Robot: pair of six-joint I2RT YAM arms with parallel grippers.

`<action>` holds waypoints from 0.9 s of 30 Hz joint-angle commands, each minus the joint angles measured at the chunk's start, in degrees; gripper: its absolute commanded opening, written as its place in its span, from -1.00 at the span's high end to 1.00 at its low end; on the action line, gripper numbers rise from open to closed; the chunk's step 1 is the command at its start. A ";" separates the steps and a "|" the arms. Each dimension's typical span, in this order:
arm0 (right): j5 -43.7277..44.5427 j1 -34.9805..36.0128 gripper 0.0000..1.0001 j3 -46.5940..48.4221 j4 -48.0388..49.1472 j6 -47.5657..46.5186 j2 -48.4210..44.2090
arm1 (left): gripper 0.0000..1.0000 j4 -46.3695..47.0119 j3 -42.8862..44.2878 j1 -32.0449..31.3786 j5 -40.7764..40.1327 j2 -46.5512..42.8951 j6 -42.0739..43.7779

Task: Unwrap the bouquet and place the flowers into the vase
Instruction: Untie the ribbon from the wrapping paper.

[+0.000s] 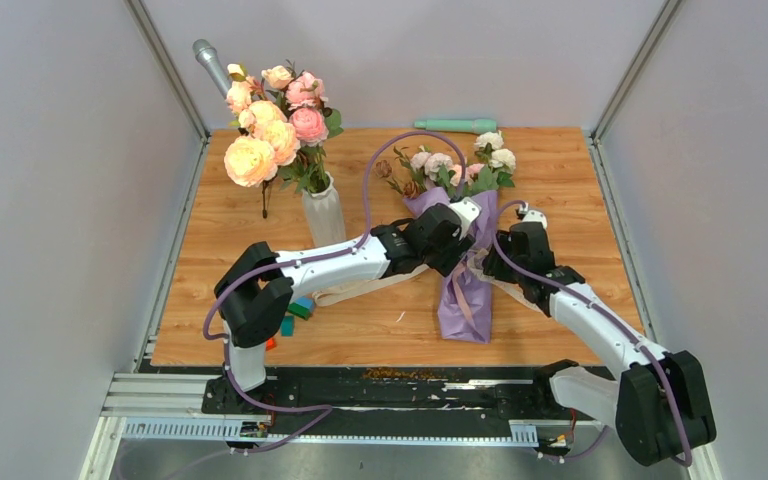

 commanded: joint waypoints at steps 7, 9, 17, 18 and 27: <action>3.58 -6.73 0.47 -0.13 -2.04 -1.16 -2.33 | -0.42 5.02 -3.46 0.27 2.84 -2.83 -5.72; 1.57 -6.86 0.44 -0.16 -1.65 -2.83 -4.21 | -0.43 5.22 -4.10 0.29 2.84 -3.27 -6.24; -13.03 -6.45 -0.15 0.46 -0.14 -3.68 -11.84 | -0.45 6.24 -5.03 2.53 2.18 -2.91 -5.42; -12.94 -6.21 -0.17 0.43 0.17 -2.81 -11.48 | -0.46 6.80 -5.24 2.85 2.91 -2.72 -5.35; -11.92 -3.39 -0.28 2.44 4.45 0.12 -1.84 | -0.58 12.63 -6.03 3.87 7.54 -0.67 -2.71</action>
